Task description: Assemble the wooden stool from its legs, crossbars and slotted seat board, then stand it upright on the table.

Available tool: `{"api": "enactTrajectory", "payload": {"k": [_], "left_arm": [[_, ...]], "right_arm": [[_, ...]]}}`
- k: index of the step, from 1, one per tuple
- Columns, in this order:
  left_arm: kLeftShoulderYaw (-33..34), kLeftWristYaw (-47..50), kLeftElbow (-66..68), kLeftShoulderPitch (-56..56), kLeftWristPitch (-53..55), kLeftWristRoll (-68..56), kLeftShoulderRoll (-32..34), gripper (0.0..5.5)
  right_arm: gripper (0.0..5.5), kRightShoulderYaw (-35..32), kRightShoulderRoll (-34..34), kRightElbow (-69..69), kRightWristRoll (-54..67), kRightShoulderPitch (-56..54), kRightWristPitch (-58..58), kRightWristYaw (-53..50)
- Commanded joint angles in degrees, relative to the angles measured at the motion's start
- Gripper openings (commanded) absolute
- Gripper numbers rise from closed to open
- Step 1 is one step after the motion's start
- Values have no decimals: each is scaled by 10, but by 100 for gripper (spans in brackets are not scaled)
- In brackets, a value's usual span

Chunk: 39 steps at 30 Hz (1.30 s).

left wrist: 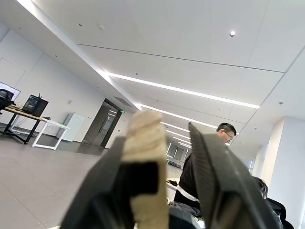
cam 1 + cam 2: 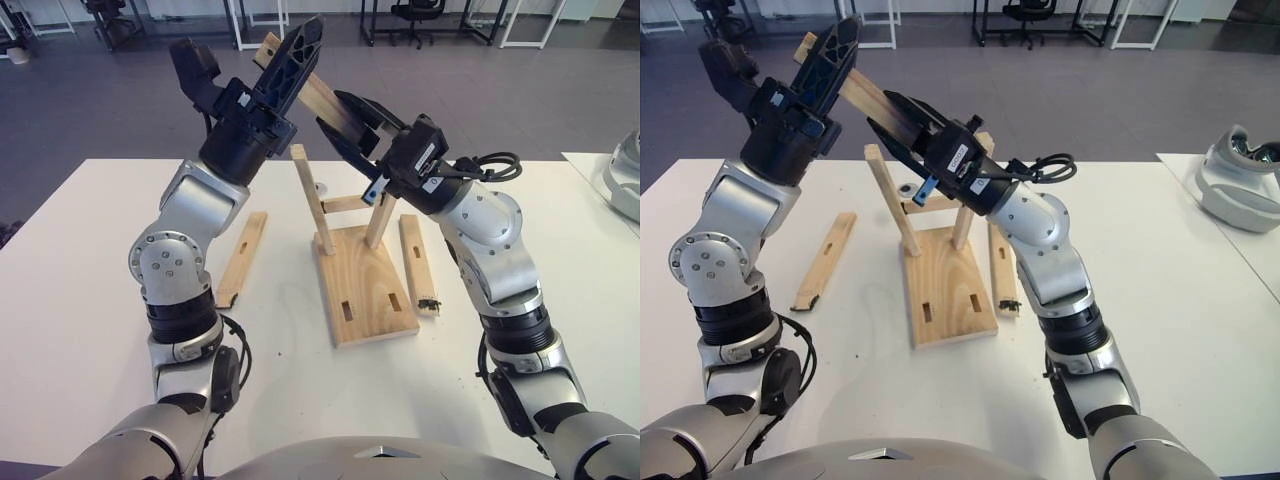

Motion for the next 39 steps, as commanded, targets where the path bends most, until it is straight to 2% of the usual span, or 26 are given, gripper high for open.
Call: {"api": "enactTrajectory", "payload": {"k": [1, 4, 8, 9, 11, 15, 17, 19, 22, 25, 30, 39], "left_arm": [[-15, 7, -13, 14, 0, 14, 7, 86], [-15, 11, -13, 16, -6, 23, 11, 41], [-14, 15, -10, 17, -12, 31, 12, 40], [-14, 15, -10, 18, -15, 35, 13, 40], [-8, 14, -10, 20, -21, 46, 22, 40], [39, -28, 26, 43, -51, 125, 104, 40], [50, -80, 112, 85, -100, 224, 168, 40], [54, -123, 192, 114, -138, 272, 185, 40], [45, -162, 310, 141, -163, 306, 158, 40], [52, -172, 371, 143, -165, 314, 137, 40], [75, -165, 419, 147, -180, 335, 130, 40], [85, -160, 447, 144, -196, 362, 119, 40]], "right_arm": [[131, 0, 3, -6, -10, -9, 6, -2], [131, -1, 2, -2, -16, -8, 4, -3], [131, -2, 4, 3, -23, -8, 2, -4], [168, -1, 4, 4, -25, -7, 6, -3], [191, 4, 2, 2, -29, 0, 15, 0], [254, -9, -17, 0, -34, 37, 28, 1], [261, -42, -34, 6, -29, 72, 33, -9], [261, -68, -42, 12, -23, 100, 37, -19], [261, -116, -53, 44, -25, 149, 27, -43], [261, -138, -59, 94, -40, 179, 2, -62], [261, -143, -53, 158, -55, 203, -38, -85], [261, -132, -47, 180, -56, 202, -59, -95]]}}
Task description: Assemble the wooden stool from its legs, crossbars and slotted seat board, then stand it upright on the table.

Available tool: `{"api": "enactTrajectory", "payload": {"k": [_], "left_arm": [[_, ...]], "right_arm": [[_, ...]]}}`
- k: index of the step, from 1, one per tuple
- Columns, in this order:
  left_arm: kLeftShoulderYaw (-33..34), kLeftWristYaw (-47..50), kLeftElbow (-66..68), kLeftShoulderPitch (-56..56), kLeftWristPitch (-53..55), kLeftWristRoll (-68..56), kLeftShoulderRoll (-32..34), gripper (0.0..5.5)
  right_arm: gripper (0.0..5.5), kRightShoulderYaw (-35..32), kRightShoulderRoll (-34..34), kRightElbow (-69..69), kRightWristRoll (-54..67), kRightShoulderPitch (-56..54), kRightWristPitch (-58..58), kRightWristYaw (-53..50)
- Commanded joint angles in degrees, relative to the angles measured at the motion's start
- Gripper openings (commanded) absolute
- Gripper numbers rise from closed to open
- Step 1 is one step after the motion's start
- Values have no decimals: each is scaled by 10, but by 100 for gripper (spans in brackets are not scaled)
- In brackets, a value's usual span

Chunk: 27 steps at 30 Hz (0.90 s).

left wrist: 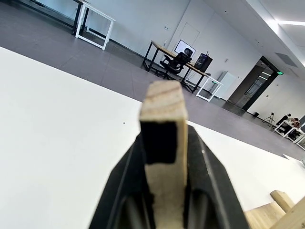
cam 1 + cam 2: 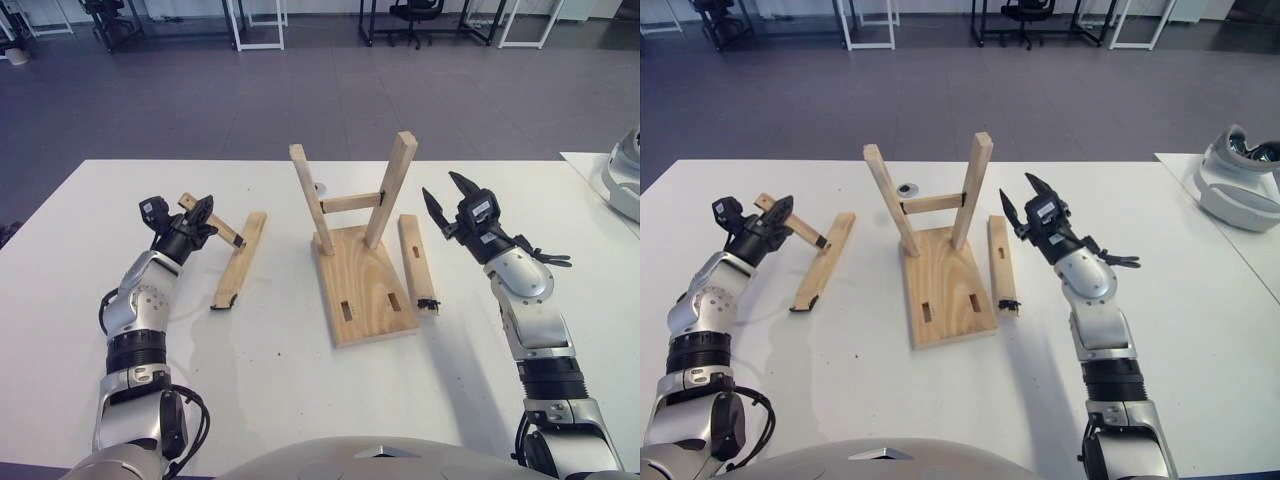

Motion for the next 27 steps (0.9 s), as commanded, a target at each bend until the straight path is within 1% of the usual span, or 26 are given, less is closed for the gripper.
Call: {"api": "enactTrajectory", "payload": {"k": [1, 11, 17, 27], "left_arm": [[7, 8, 17, -6, -9, 14, -12, 40], [30, 15, 56, -23, -20, 19, -25, 40], [45, 19, 52, -34, -11, 5, -39, 40], [31, 25, 63, -23, -12, 38, -36, 40]], "right_arm": [[261, 4, 3, 7, -6, 0, -3, -3], [261, 9, 8, 16, -7, -5, -7, -3], [261, 13, 9, 16, -8, -5, -7, -3], [261, 14, 15, 17, -12, -2, -6, -5]]}}
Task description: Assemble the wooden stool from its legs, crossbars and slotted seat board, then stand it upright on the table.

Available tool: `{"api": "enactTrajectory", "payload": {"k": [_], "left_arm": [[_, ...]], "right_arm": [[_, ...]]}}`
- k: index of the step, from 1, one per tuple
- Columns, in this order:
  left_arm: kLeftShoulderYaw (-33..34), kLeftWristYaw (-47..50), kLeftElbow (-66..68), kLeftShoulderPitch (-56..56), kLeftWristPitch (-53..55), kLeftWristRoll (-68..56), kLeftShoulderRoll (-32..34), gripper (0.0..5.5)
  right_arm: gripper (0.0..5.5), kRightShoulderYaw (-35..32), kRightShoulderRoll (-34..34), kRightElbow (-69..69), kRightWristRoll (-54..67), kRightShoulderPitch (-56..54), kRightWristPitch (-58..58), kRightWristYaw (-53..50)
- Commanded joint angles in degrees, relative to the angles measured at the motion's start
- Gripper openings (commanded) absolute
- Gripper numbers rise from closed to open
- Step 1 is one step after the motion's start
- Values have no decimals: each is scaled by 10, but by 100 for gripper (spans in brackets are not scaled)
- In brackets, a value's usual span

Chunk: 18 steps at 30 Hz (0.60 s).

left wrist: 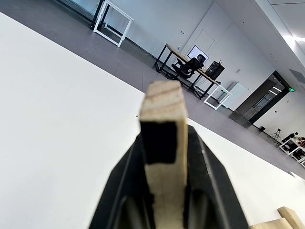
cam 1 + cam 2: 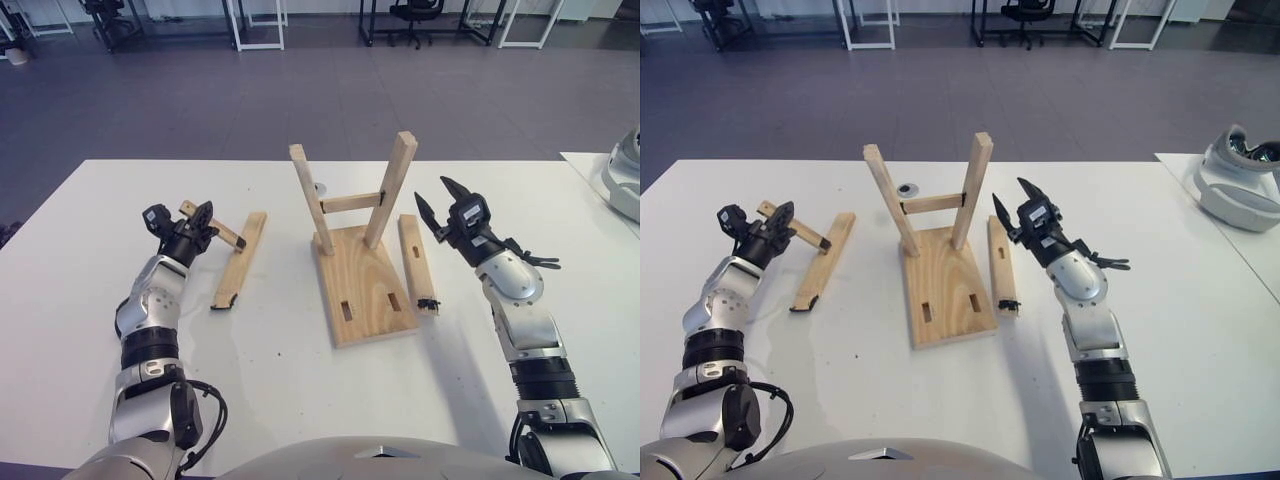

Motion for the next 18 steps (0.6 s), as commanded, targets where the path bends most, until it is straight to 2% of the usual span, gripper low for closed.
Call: {"api": "enactTrajectory", "payload": {"k": [1, 6, 12, 18], "left_arm": [[-7, 6, 9, -1, 2, 19, 1, 40], [-24, 24, 10, 9, 3, 52, 8, 40], [-99, 65, -38, 54, 15, 141, 20, 40], [-150, 72, 4, 94, -18, 195, 5, 40]], "right_arm": [[261, 1, 1, 6, -3, -2, 0, -3], [261, 2, 0, 5, -9, -1, 0, -3], [261, 3, -2, 1, -23, 2, -3, -9], [261, 5, -5, 3, -34, 0, -7, -11]]}}
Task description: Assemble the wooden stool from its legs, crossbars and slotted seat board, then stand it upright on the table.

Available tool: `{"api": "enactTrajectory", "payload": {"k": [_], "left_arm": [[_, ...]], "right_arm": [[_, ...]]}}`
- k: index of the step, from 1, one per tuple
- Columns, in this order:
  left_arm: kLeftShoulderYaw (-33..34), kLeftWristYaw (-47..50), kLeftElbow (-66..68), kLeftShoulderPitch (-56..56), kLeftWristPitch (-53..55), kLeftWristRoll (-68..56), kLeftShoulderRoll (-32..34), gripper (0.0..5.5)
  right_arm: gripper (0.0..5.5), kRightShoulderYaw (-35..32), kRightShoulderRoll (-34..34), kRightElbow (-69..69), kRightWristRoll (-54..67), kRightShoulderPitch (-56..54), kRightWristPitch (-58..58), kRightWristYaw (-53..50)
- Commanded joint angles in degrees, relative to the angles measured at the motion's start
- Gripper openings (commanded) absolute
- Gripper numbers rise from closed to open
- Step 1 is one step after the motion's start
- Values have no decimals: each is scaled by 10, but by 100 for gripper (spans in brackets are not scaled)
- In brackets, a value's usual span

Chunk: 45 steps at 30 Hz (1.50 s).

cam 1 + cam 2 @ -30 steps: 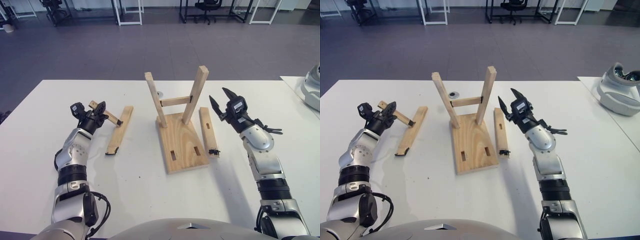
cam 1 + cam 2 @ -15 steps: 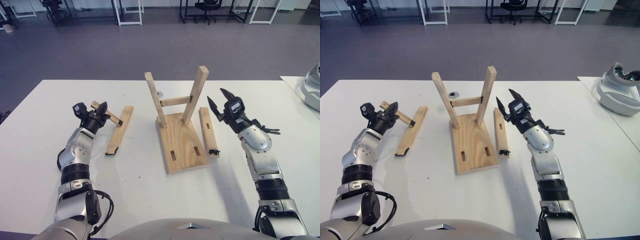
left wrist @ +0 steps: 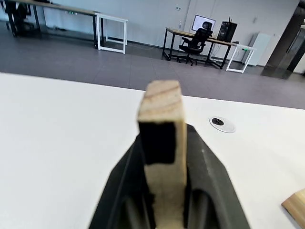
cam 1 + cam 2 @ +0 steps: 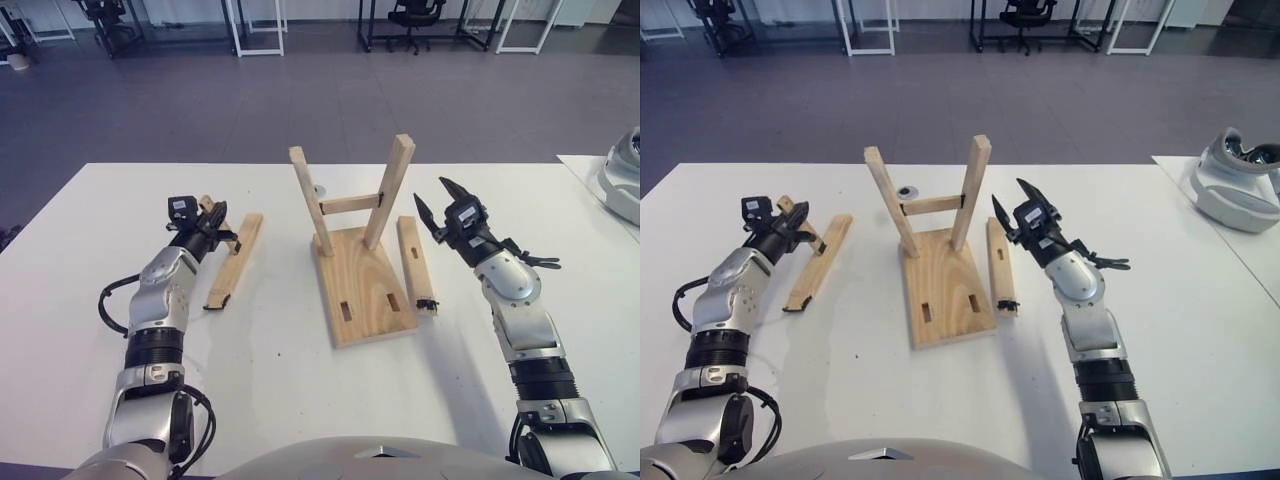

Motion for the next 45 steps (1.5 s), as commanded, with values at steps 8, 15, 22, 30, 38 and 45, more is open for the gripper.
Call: {"api": "enactTrajectory", "payload": {"k": [8, 15, 22, 30, 38, 45], "left_arm": [[-87, -11, 162, 72, -15, 92, -19, 40], [-53, -20, 126, 46, -66, 54, -20, 40], [-35, -37, 62, 3, -47, 47, 5, 131], [-77, -46, 5, 33, 79, 94, 46, 264], [-87, -47, -119, 82, 180, 101, 68, 398], [-101, -62, -139, 109, 220, 117, 86, 364]], "right_arm": [[261, 7, -7, 11, -10, -2, -5, 0], [261, 8, -6, 20, -13, -11, -11, -5], [261, 6, -2, 29, -17, -16, -19, -12], [261, 8, 4, 33, -23, -8, -22, -24], [261, 11, 10, 25, -29, 7, -19, -37], [261, 13, 15, 19, -30, 15, -14, -46]]}}
